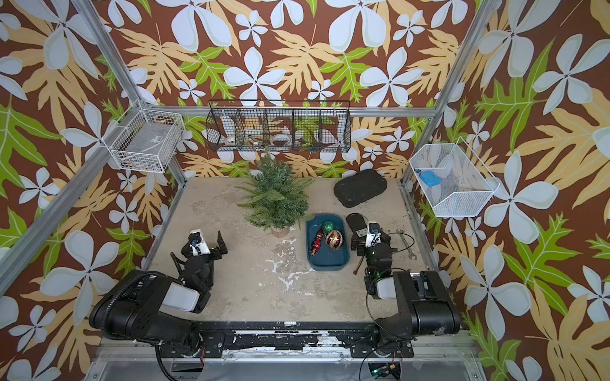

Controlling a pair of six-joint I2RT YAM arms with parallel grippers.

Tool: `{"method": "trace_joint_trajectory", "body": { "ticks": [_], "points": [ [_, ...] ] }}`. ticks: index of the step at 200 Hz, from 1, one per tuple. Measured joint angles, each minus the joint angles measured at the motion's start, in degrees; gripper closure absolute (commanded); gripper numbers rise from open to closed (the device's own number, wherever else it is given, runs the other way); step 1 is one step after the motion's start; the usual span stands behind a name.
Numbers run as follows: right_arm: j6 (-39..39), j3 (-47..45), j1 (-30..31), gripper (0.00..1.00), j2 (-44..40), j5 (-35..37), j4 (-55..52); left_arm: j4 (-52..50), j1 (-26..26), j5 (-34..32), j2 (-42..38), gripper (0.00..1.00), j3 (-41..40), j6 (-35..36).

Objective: Decorate the small christmas tree with ornaments
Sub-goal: Pick up an ornament from the container.

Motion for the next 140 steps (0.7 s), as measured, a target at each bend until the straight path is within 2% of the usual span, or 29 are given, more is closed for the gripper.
{"method": "trace_joint_trajectory", "body": {
  "ticks": [140],
  "points": [
    [0.04, 0.0, 0.0, 0.0, 0.0, 0.0, 0.0, -0.92, 1.73, 1.38, -0.39, 0.0, 0.66, -0.44]
  ]
}}
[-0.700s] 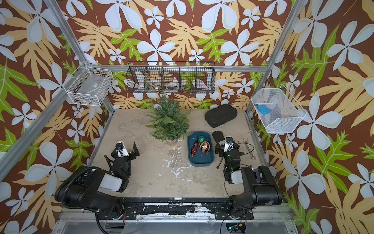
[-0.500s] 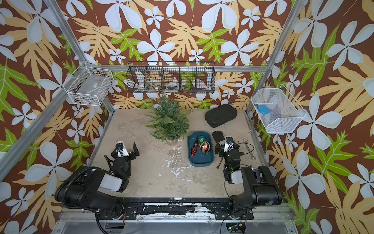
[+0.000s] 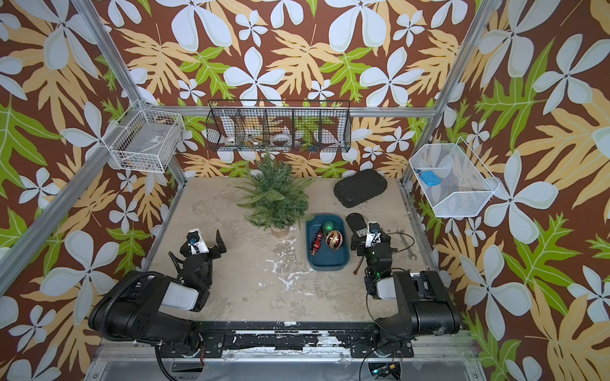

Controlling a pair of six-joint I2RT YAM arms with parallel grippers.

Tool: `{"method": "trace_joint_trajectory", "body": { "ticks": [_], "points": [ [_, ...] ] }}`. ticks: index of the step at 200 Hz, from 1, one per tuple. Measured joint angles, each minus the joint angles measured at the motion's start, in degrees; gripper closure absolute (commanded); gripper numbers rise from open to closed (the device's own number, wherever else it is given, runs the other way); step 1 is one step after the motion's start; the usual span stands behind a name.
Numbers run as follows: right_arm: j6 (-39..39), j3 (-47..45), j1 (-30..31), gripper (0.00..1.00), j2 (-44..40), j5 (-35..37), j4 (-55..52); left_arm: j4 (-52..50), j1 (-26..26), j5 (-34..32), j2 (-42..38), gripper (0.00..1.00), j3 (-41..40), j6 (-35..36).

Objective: Decorate the small christmas tree with ornaments
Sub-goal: Pick up an ornament from the container.

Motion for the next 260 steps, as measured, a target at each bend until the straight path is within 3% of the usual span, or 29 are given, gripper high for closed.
{"method": "trace_joint_trajectory", "body": {
  "ticks": [76, 96, 154, 182, 212, 222, 260],
  "points": [
    [0.13, -0.09, 0.0, 0.0, -0.26, 0.24, -0.02, -1.86, 0.44, 0.17, -0.63, 0.0, 0.83, -0.83],
    [0.9, 2.03, 0.0, 0.0, -4.24, 1.77, -5.16, -4.22, 0.37, 0.28, -3.61, 0.0, 1.2, -0.83],
    [2.86, 9.4, -0.04, 0.0, -16.94, 2.69, -21.84, -24.52, -0.59, -2.36, -16.61, 0.0, 11.17, -1.29],
    [6.95, 15.98, -0.04, 0.0, -23.74, 1.36, -33.4, -38.58, -0.46, -4.22, -21.24, 0.0, 19.3, -9.16],
    [22.93, 26.14, -0.11, 0.0, -26.88, 3.21, -48.76, -49.46, 0.31, 1.25, -25.51, 0.0, 22.77, -19.47],
    [26.47, 27.5, -0.48, 0.09, -26.51, 2.27, -52.41, -52.96, 0.44, 3.19, -27.45, 0.0, 22.69, -22.29],
    [29.83, 32.98, 1.44, 0.26, -22.03, -7.1, -66.79, -64.28, 0.48, 13.4, -32.17, 0.11, 24.98, -28.28]
  ]
}}
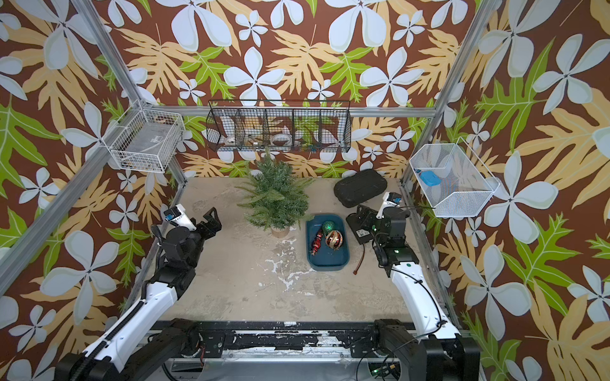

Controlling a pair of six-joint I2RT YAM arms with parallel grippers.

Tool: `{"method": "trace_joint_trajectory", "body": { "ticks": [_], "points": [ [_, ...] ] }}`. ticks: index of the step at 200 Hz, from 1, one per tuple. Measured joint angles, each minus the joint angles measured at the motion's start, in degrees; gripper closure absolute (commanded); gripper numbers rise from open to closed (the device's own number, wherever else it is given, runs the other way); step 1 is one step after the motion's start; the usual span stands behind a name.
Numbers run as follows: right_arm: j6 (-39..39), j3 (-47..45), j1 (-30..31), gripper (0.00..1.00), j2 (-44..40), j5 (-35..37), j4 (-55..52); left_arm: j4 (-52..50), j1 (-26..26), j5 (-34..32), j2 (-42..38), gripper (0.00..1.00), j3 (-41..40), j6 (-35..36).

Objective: Decorate the small christmas tree with ornaments
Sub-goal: Pick up an ornament from the container.

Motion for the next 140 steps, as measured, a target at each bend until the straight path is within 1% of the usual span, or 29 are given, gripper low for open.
{"method": "trace_joint_trajectory", "body": {
  "ticks": [28, 48, 64, 91, 117, 140],
  "points": [
    [-1.84, 4.83, 5.2, 0.31, 4.74, -3.04, -9.46, -7.02, 0.0, 8.52, -2.34, 0.15, -0.2, -2.19],
    [-3.91, 8.22, 9.18, 0.28, 8.76, -2.93, -15.65, -9.51, 0.0, 14.36, -3.34, 0.16, -1.53, -2.89],
    [-5.77, 10.49, 12.48, 0.25, 12.31, -0.92, -19.58, -11.23, 0.0, 17.92, -3.28, 0.16, -2.8, -2.97],
    [-7.89, 13.77, 16.39, 0.21, 18.23, 1.4, -24.65, -12.76, 0.0, 21.05, -2.43, 0.16, -3.23, -3.37],
    [-8.94, 16.13, 17.59, 0.19, 22.29, 3.82, -27.28, -13.27, 0.0, 22.58, -1.79, 0.15, -2.56, -3.3],
    [-9.18, 17.49, 18.36, 0.21, 24.94, 4.76, -28.52, -13.66, 0.0, 22.8, -1.86, 0.15, -2.47, -3.3]
  ]
}}
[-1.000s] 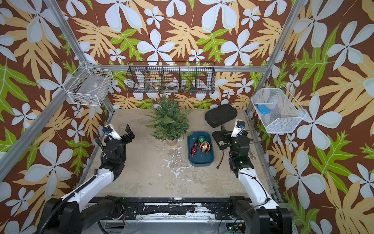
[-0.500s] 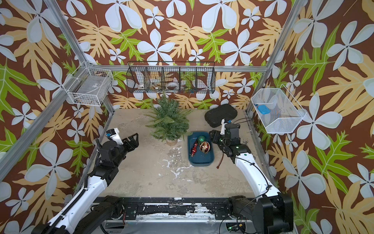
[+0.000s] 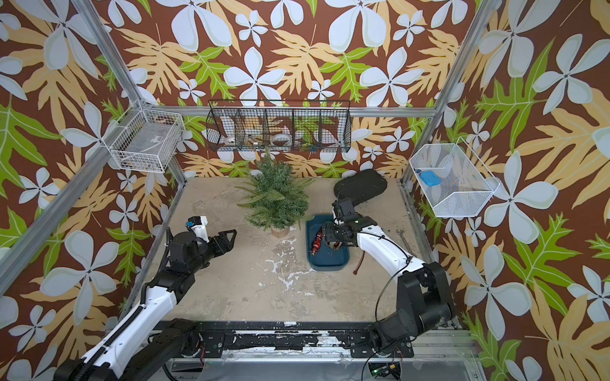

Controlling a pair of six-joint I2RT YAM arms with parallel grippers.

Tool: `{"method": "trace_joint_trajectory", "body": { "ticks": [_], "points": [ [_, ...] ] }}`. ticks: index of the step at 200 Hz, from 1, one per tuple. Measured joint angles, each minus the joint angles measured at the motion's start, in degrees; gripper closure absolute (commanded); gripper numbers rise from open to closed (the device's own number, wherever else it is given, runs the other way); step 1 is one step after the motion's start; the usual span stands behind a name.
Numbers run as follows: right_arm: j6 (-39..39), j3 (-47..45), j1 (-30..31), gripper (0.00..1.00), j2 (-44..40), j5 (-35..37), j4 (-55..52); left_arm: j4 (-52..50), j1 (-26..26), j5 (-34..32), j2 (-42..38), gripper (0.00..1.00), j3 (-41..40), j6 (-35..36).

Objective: Decorate the small christmas tree with ornaments
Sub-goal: Pick up an ornament from the container.

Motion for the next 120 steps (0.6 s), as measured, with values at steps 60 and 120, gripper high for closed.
{"method": "trace_joint_trajectory", "body": {
  "ticks": [60, 120],
  "points": [
    [0.0, 1.2, 0.61, 0.2, 3.93, 2.32, -0.74, -0.02, 0.22, 1.42, 0.52, 0.15, 0.02, -0.02],
    [-0.44, 2.29, 1.22, 0.21, 6.21, 4.87, -1.14, 0.02, 0.33, 2.51, 0.72, 0.15, 0.0, -0.48]
  ]
}}
